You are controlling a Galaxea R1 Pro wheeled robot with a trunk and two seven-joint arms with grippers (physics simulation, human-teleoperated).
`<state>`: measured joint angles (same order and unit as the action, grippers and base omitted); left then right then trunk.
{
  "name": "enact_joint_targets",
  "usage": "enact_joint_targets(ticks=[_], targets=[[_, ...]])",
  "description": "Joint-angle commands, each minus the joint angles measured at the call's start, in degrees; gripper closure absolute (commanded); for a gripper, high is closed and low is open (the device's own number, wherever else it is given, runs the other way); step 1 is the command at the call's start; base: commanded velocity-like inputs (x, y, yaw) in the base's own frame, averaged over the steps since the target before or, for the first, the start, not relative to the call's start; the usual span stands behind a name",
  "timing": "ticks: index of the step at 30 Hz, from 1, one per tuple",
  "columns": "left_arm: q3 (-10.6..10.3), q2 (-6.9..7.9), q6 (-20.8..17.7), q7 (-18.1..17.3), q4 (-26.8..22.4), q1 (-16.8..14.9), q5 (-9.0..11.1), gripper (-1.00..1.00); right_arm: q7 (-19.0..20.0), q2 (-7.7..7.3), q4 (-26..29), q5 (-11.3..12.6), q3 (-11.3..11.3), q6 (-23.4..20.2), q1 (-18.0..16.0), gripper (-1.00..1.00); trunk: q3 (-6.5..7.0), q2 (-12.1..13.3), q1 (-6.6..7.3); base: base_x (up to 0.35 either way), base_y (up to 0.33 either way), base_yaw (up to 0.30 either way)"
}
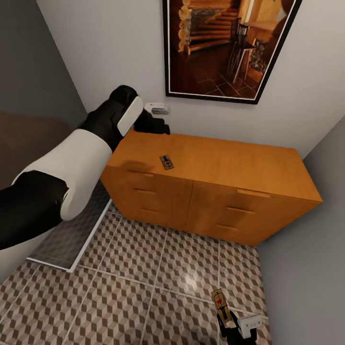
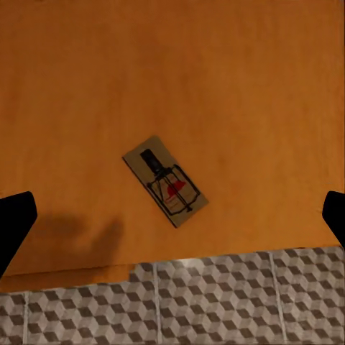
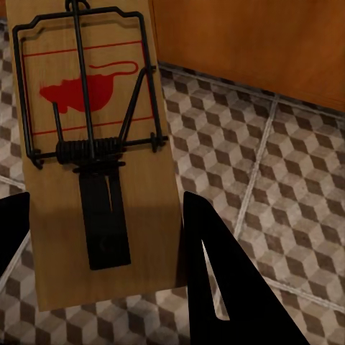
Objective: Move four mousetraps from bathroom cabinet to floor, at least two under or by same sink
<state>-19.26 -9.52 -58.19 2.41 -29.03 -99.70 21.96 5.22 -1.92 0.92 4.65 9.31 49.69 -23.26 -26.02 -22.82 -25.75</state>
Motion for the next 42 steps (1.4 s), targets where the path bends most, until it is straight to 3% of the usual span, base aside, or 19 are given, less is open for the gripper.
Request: enact_joint_targets(ticks=[1, 9, 42], targets=[[-1.15, 0.0, -0.09, -0.08, -0.03, -0.06, 0.37, -1.0, 0.76, -0.02, -0.04, 0.71, 0.09, 0.15, -0.03, 1.0, -0.08, -0.09, -0.03, 0.0, 0.0, 0.0], [-2.78, -0.41, 0.21, -0.69, -0.06, -0.06, 0.4, -1.0, 0.76, 0.07, -0.04, 0.71, 0.09, 0.15, -0.03, 1.0, -0.08, -0.09, -0.03, 0.0, 0.0, 0.0], [-2.98, -0.24, -0.1, -0.83, -1.28, -0.06, 0.98, -1.0, 0.76, 0.07, -0.04, 0.71, 0.09, 0.15, -0.03, 1.0, -0.48, -0.09, -0.03, 0.0, 0.0, 0.0]])
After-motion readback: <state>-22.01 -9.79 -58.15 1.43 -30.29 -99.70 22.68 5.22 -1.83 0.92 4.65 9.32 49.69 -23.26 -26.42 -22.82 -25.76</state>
